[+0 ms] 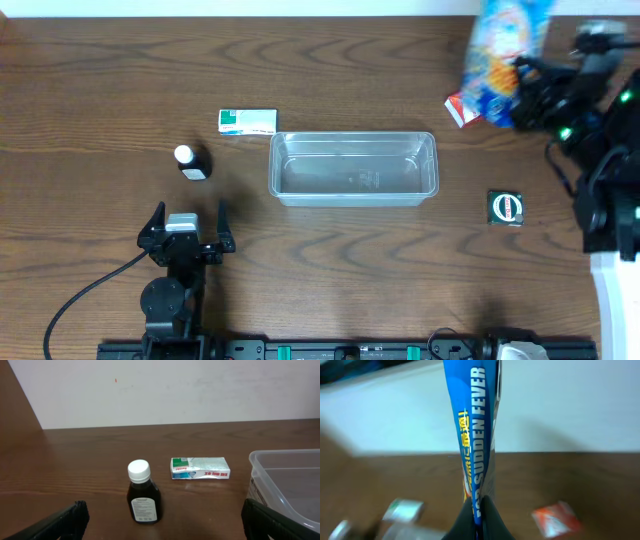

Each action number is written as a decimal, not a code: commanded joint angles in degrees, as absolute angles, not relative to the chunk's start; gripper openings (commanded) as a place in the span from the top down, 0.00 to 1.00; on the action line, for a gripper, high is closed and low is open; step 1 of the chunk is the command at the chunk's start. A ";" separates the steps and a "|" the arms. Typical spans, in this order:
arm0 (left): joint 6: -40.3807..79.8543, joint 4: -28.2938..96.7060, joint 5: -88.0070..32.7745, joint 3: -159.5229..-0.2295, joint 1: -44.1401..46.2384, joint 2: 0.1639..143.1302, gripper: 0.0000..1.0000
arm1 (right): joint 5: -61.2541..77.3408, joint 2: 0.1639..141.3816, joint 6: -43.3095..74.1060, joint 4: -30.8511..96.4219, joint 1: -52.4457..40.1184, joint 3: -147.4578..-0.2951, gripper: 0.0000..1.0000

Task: Pack container
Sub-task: 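Lift the blue-white box upright and carry it over the container, then lower the blue-white box into the container and lay it flat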

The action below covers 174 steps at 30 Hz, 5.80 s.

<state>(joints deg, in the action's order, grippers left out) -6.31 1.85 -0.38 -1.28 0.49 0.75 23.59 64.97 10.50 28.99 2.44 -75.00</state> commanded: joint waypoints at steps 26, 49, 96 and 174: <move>-7.27 4.05 1.32 -0.23 0.69 0.67 0.02 | 17.12 81.32 -60.75 41.41 -21.58 -74.94 0.99; -7.27 4.08 1.32 -0.23 0.69 0.67 0.02 | 3.25 89.32 -58.67 43.22 -27.18 -74.94 0.99; -7.27 4.08 1.32 -0.23 0.69 0.67 0.02 | 4.99 97.47 -57.65 41.80 -27.18 -74.56 0.71; -7.27 4.08 1.32 -0.23 0.69 0.71 0.02 | -4.73 99.63 20.84 34.41 -26.33 -74.06 0.99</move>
<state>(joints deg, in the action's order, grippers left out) -6.31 1.85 -0.38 -1.28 0.49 0.75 -3.64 97.34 19.55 34.70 -26.35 -74.50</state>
